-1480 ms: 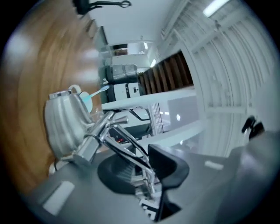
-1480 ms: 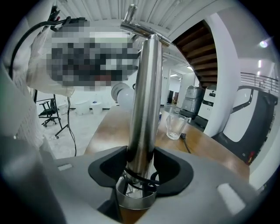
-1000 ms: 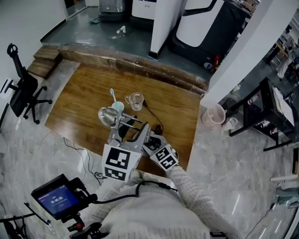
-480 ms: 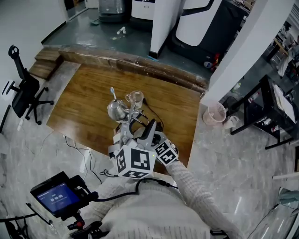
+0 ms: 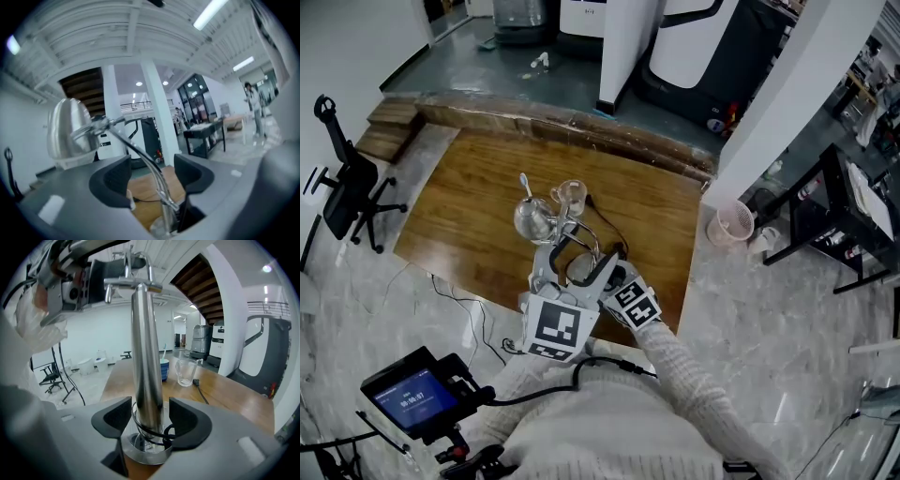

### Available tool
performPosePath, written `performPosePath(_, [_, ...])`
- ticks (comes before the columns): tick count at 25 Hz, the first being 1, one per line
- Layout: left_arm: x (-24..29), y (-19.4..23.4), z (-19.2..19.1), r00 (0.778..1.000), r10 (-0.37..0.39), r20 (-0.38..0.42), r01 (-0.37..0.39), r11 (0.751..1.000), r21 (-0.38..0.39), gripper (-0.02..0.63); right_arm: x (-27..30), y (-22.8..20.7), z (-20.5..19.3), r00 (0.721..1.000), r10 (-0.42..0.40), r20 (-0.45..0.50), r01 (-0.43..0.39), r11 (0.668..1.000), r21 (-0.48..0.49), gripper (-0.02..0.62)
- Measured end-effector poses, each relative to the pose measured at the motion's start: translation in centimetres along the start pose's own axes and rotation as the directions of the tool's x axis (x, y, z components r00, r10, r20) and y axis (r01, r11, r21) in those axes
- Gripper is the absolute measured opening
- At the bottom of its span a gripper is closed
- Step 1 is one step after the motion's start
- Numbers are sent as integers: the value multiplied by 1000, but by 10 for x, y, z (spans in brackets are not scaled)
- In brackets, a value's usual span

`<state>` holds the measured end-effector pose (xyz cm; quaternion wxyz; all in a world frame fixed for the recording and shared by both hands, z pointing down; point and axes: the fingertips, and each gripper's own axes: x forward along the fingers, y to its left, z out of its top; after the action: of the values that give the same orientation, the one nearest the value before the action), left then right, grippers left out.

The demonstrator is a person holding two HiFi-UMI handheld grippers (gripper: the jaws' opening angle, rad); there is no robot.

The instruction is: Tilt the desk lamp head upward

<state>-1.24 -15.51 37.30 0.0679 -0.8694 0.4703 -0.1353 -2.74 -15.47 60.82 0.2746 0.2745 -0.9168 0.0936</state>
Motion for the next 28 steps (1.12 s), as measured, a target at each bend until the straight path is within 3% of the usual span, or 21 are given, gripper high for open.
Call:
performPosePath(2, [-11, 2, -4, 998, -45, 34, 50, 982, -181, 287, -14, 1, 5, 1000, -1, 30, 1, 1000, 20, 257])
performPosePath(4, [-25, 5, -16, 997, -70, 39, 78, 951, -298, 281, -34, 3, 11, 997, -19, 68, 17, 999, 42, 261])
performPosePath(6, [-40, 4, -34, 996, -70, 50, 83, 941, -328, 220, -61, 8, 21, 990, -48, 134, 34, 994, 105, 219])
performPosePath(7, [-47, 2, -43, 996, -60, 64, 77, 942, -325, 122, -75, 12, 28, 983, -63, 174, 38, 989, 144, 162])
performPosePath(9, [-57, -4, -62, 997, -43, 68, 63, 941, -332, 22, -101, 23, 42, 966, -93, 240, 46, 980, 194, 108])
performPosePath(12, [-56, -23, -85, 995, -103, 18, 101, 912, -399, 8, -123, 37, 60, 949, -116, 292, 67, 983, 172, -2])
performPosePath(15, [-54, -41, -109, 985, -166, -43, 124, 861, -493, 8, -132, 46, 69, 935, -120, 333, 68, 984, 164, -2])
performPosePath(19, [-53, -55, -126, 976, -194, -102, 124, 872, -474, 8, -128, 50, 60, 940, -121, 319, 58, 978, 200, -2])
performPosePath(28, [-55, -60, -119, 973, -212, -91, 148, 877, -458, 8, -132, 51, 58, 946, -140, 294, 89, 979, 182, -3])
